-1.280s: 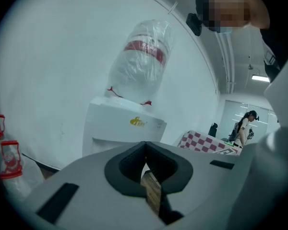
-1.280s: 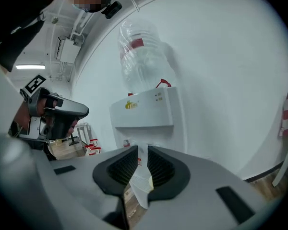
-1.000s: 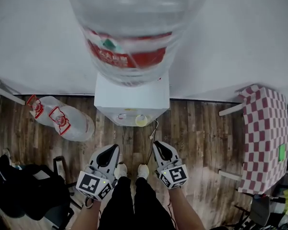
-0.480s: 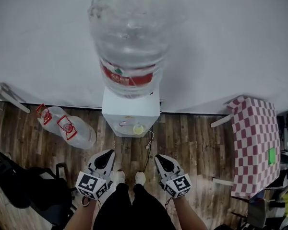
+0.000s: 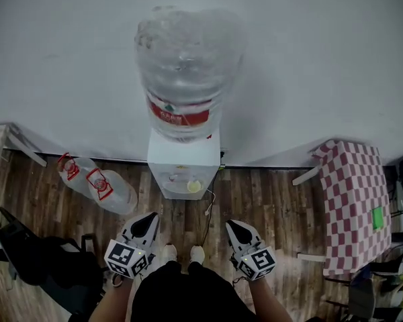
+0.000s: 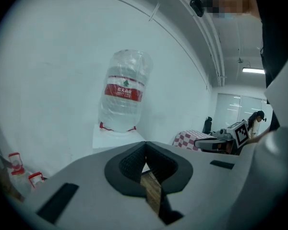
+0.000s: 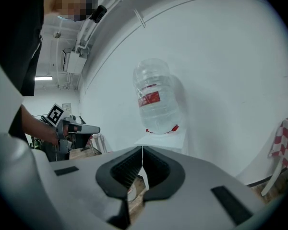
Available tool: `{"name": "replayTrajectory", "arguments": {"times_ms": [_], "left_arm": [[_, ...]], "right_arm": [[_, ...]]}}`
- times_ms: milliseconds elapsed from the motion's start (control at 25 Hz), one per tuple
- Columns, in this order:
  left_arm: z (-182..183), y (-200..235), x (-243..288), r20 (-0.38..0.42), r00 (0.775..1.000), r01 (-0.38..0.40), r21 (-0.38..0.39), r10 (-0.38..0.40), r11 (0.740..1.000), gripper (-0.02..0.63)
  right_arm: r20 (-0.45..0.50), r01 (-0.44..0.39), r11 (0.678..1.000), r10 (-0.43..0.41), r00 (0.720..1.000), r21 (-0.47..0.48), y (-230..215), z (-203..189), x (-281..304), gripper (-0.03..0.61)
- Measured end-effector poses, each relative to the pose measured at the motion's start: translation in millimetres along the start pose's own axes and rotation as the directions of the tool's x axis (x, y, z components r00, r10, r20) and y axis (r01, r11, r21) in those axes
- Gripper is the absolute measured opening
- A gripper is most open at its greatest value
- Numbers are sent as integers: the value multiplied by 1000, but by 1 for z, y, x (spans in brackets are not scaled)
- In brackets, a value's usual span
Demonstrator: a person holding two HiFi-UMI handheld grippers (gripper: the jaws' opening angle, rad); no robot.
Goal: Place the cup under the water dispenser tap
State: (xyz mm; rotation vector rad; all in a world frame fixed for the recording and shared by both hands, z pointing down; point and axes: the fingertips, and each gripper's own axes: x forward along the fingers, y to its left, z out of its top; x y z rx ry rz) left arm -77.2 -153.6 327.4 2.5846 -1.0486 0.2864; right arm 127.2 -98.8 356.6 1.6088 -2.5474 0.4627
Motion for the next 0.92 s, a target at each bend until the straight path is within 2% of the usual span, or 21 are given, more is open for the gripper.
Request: {"name": "replayTrajectory", "arguments": {"times_ms": [520,920], "left_arm": [[-6,-10,-11,25,999,23,-24,-22,999,12],[-3,-13,2,14,998,55,-6,-54,998,12]], "right_arm": [[10,42,999,-42,999,18,0,7,-17,21],[9,53,999,-53,999,14,1,9,-8,21]]}}
